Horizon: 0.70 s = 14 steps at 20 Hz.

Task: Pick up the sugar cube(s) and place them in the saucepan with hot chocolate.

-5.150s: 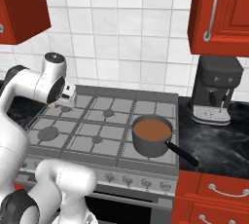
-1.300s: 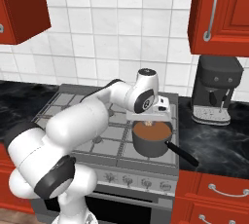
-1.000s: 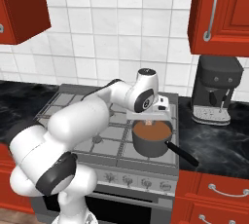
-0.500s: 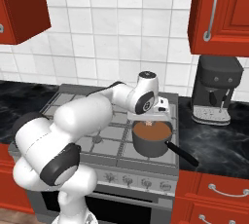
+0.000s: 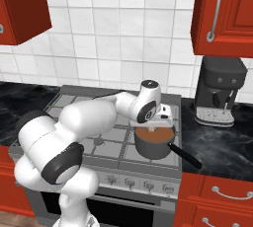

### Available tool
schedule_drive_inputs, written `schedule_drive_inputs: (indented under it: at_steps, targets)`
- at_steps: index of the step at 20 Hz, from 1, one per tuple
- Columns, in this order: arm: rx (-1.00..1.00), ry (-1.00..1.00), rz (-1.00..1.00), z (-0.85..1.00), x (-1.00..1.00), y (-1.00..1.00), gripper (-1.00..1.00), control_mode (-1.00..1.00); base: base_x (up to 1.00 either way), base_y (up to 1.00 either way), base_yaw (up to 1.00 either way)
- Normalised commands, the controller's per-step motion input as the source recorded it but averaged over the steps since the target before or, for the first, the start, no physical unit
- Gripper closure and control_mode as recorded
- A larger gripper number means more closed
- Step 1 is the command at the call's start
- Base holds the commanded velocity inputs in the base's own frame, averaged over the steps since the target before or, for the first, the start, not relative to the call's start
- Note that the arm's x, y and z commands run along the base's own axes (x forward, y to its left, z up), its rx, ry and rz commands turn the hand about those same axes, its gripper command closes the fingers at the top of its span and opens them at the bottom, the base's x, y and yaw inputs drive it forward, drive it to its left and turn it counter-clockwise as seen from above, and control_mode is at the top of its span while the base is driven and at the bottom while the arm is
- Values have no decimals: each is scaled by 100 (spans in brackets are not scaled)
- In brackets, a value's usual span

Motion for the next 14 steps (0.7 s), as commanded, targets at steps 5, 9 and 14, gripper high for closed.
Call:
schedule_drive_inputs:
  at_steps: [5, 9, 14]
  targets:
    - [0, 0, 0, -2, 0, 0, -100, -100, 0, 0, 0]
    - [0, 0, 0, 0, 0, 0, -100, -100, 0, 0, 0]
    - [0, 0, 0, 2, 0, 0, -100, -100, 0, 0, 0]
